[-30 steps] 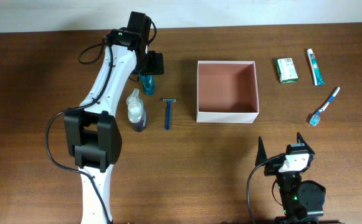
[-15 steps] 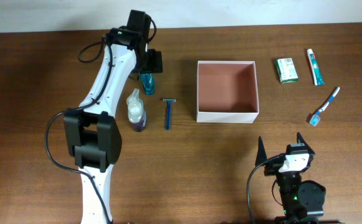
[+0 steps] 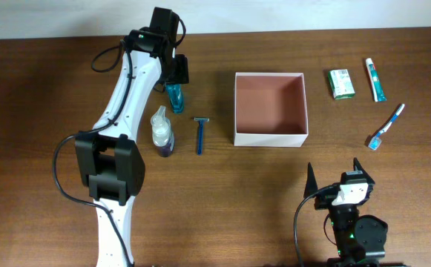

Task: Pack container
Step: 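Lower the left gripper around the mouthwash bottle cap and close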

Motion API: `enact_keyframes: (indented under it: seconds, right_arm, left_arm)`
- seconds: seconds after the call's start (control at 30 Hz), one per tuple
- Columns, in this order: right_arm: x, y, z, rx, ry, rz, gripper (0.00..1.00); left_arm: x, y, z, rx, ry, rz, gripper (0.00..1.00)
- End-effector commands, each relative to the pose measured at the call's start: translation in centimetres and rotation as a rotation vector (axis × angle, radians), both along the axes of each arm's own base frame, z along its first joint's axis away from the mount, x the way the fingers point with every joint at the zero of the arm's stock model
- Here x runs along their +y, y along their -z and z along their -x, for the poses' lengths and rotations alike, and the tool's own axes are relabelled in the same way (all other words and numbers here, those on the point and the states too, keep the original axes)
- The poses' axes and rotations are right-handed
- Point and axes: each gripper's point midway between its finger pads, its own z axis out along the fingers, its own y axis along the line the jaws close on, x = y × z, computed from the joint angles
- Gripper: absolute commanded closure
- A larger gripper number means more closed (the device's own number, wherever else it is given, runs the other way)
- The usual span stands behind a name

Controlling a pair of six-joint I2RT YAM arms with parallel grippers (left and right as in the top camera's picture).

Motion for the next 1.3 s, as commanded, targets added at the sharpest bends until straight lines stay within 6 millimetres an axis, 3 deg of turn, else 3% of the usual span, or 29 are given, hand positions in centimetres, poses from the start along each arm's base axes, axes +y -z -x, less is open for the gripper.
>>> enact_keyframes:
  seconds: [0.0, 1.0, 1.13, 1.17, 1.27]
  right_arm:
    - [0.1, 0.2, 0.0, 0.004, -0.005, -0.001, 0.01]
    - [0.1, 0.2, 0.0, 0.004, -0.005, -0.001, 0.01]
    - [0.1, 0.2, 0.0, 0.004, -0.005, -0.001, 0.01]
    - [0.1, 0.2, 0.0, 0.004, -0.005, -0.001, 0.01]
    - [0.1, 0.2, 0.0, 0.004, -0.005, -0.001, 0.01]
  left_arm:
    - [0.0, -0.3, -0.4, -0.014, 0.002, -0.009, 0.36]
    - [0.2, -0.1, 0.7, 0.029, 0.022, -0.027, 0.61]
    - [0.2, -0.2, 0.5, 0.022, 0.042, -0.034, 0.59]
    - [0.2, -0.3, 0.4, 0.017, 0.057, -0.039, 0.52]
    - [0.2, -0.4, 0.1, 0.001, 0.084, -0.049, 0.5]
